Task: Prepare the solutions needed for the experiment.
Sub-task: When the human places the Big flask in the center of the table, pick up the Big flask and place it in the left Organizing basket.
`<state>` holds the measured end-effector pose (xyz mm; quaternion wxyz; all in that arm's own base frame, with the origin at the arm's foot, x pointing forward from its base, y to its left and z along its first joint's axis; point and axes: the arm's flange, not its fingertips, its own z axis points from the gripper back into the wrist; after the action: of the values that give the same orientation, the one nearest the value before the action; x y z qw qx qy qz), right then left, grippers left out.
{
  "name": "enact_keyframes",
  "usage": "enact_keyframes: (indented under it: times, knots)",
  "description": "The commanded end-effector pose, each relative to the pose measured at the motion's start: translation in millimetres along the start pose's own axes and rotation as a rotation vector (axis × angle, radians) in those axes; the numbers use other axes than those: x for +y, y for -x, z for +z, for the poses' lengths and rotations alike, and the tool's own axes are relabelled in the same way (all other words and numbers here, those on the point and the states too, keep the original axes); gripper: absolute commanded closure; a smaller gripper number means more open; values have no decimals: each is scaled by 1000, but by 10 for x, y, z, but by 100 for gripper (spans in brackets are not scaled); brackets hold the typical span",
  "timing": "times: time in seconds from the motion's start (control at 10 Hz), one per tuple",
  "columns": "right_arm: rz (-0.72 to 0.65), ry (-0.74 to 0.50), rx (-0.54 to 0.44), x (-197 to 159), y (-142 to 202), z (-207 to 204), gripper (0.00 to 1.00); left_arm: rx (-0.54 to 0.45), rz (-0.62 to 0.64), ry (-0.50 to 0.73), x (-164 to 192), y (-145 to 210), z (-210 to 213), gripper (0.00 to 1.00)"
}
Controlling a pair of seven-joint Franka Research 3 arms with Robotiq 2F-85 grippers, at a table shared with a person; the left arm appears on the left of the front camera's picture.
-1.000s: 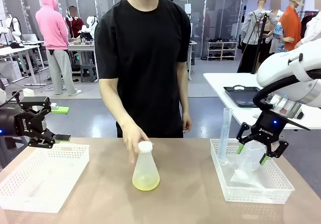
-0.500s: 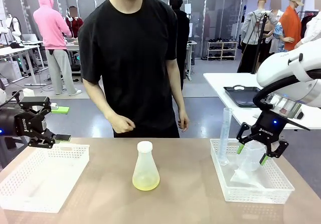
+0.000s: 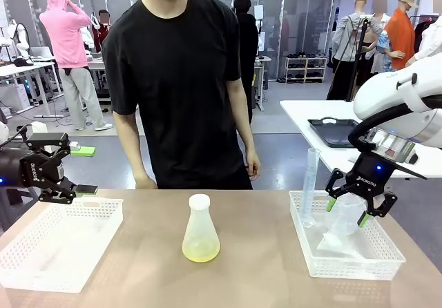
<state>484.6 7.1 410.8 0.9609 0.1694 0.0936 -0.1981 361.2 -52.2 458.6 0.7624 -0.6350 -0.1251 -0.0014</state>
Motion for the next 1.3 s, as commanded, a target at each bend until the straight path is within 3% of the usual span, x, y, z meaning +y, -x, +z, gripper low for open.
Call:
enact_keyframes:
  times: [0.0, 0.4, 0.6, 0.8, 0.9, 1.2]
  knots:
    - [6, 1, 1, 10, 5, -2, 20, -4, 5, 21, -13, 32, -10, 0]
    - [0, 0, 0, 0, 0, 0, 19, -4, 5, 21, -13, 32, -10, 0]
    - [134, -149, -85, 213, 356, 418, 19, -4, 5, 21, -13, 32, -10, 0]
    - [235, -418, -124, 274, 688, 759, 19, -4, 5, 21, -13, 32, -10, 0]
    - [271, -565, -94, 254, 814, 892, 19, -4, 5, 21, -13, 32, -10, 0]
    - [343, -658, -88, 209, 1071, 1091, 19, -4, 5, 21, -13, 32, -10, 0]
